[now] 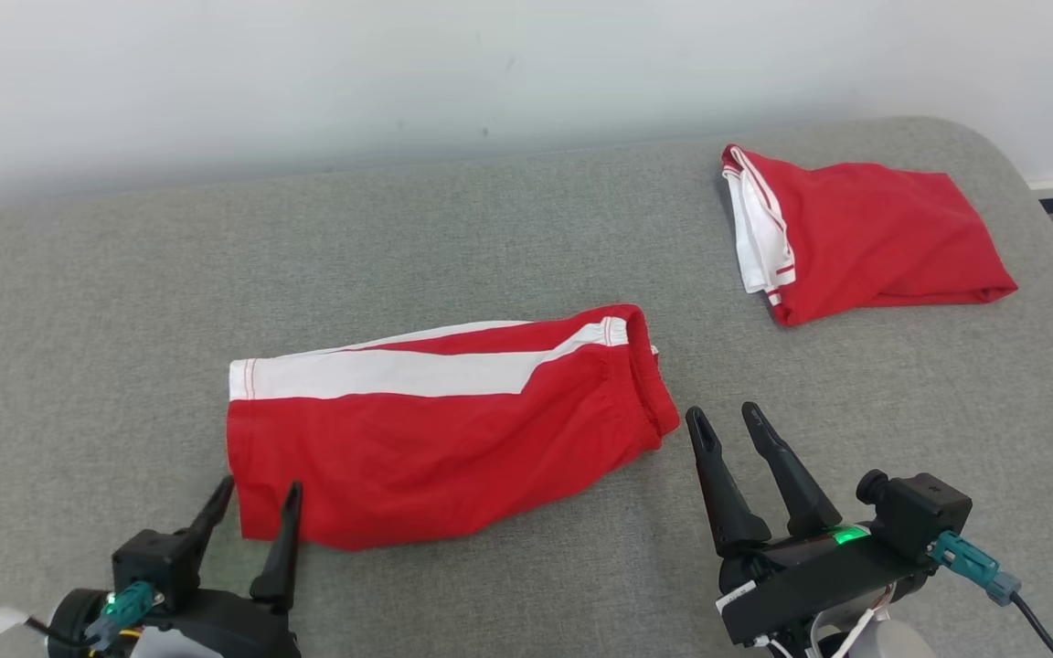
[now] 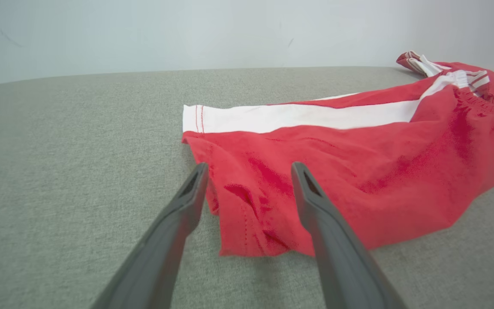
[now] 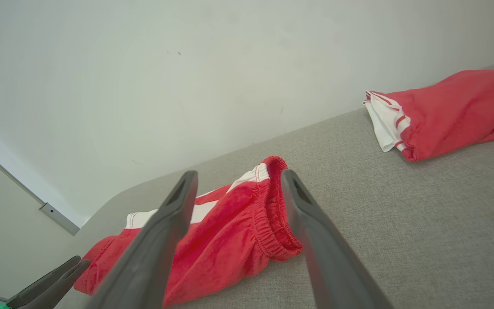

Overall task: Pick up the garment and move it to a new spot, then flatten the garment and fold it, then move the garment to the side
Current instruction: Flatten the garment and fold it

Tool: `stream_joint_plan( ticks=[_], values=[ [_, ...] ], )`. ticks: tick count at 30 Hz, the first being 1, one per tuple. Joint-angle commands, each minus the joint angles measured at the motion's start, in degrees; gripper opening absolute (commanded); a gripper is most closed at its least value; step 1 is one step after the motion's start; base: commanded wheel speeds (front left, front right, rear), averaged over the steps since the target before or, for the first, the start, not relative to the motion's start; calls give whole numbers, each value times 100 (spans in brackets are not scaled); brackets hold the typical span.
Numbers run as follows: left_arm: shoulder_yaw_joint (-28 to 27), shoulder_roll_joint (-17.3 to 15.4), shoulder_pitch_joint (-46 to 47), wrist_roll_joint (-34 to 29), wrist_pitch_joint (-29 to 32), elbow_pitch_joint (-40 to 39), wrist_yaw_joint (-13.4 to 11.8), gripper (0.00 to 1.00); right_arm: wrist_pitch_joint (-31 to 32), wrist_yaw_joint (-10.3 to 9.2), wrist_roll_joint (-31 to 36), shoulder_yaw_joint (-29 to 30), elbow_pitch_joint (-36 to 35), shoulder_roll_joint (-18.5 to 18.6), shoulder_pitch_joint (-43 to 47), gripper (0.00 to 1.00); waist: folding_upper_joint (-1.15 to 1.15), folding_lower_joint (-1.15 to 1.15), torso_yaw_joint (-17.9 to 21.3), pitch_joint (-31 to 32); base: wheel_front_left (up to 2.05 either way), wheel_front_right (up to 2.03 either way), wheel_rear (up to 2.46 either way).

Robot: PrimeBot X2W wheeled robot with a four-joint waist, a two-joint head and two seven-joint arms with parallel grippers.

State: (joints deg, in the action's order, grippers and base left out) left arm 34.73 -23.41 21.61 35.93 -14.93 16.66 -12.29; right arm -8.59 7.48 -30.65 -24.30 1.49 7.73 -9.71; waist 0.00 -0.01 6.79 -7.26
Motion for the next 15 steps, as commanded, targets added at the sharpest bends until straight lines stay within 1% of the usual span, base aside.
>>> stream_joint_plan(
  ticks=[1, 4, 8, 11, 15],
  values=[
    [-98, 0, -117, -110, -26, -77, -49, 100, -10, 0, 18, -1, 0, -5, 51, 100, 0, 1, -24, 12, 0, 0, 0],
    [-530, 59, -358, -495, -26, -507, -195, 100, -18, 0, 87, 7, -6, 10, 8, 100, 0, 1, -85, 55, 0, 0, 0],
    [-1193, 214, -865, -958, -27, -1163, -355, 100, -16, 1, 170, 49, -8, -10, -33, 100, 0, 1, -168, 132, 0, 0, 0],
    [-1573, 306, -1226, -1240, -26, -1518, -371, 100, -46, 0, 255, 157, 8, 2, -24, 100, 0, 1, -252, 215, 0, 0, 0],
    [-1926, 371, -1649, -1520, -26, -1860, -390, 100, -80, 0, 436, 313, 49, 35, 50, 100, 0, 1, -352, 356, 0, 0, 0]
  ],
)
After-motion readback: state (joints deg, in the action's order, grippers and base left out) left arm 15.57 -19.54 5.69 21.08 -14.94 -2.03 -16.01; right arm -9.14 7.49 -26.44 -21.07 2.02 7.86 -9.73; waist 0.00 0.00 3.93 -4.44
